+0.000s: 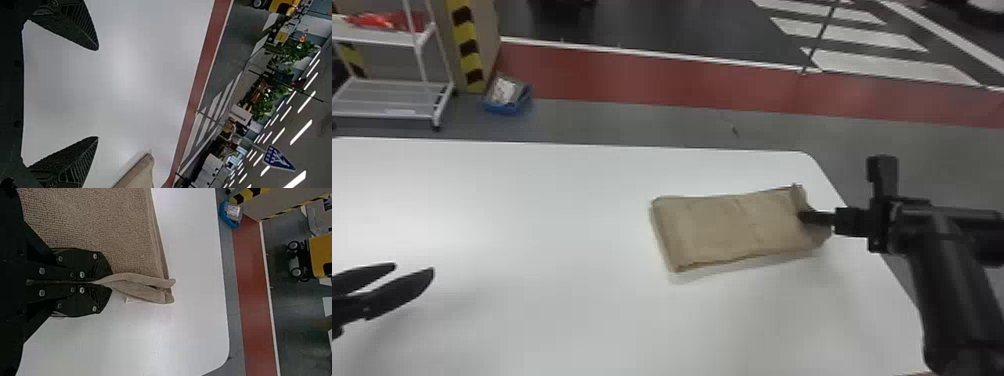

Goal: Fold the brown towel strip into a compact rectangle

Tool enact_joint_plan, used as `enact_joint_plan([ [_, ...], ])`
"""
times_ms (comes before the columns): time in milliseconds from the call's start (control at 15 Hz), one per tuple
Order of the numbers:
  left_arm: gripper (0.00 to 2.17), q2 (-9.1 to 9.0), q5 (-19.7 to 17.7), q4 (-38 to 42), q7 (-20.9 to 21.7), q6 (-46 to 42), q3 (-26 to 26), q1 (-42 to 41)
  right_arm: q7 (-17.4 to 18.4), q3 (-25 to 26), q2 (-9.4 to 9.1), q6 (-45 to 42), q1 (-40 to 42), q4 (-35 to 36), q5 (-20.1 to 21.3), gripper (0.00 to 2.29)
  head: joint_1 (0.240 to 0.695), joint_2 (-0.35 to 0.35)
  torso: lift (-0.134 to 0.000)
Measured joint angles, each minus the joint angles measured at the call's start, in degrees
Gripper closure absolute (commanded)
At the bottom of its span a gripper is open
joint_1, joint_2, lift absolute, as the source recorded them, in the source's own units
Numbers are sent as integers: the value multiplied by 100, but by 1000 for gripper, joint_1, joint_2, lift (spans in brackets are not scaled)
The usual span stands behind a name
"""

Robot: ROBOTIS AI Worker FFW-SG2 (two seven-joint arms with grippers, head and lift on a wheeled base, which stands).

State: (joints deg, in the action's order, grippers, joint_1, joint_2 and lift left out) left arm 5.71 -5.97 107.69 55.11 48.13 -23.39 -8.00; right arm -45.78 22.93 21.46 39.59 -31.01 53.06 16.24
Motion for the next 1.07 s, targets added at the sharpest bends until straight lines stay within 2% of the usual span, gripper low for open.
enact_joint_plan([
  [200,73,4,8,2,-1,11,-10,7,-326,369,40,879,251,1064,-557,1420,695,-238,-120],
  [400,73,9,13,14,0,16,-9,18,-604,700,85,1737,383,1969,-781,1420,695,-245,-120],
  [667,73,15,24,28,0,20,-16,33,-789,948,186,2594,479,2692,-1216,1416,695,-250,-120],
  [800,73,18,37,62,0,56,-17,41,-811,853,22,2812,526,3017,-1306,1416,695,-231,-120],
  [1067,73,18,51,176,55,109,-71,8,-770,218,-583,2854,599,3273,-1132,1416,695,-128,-120],
])
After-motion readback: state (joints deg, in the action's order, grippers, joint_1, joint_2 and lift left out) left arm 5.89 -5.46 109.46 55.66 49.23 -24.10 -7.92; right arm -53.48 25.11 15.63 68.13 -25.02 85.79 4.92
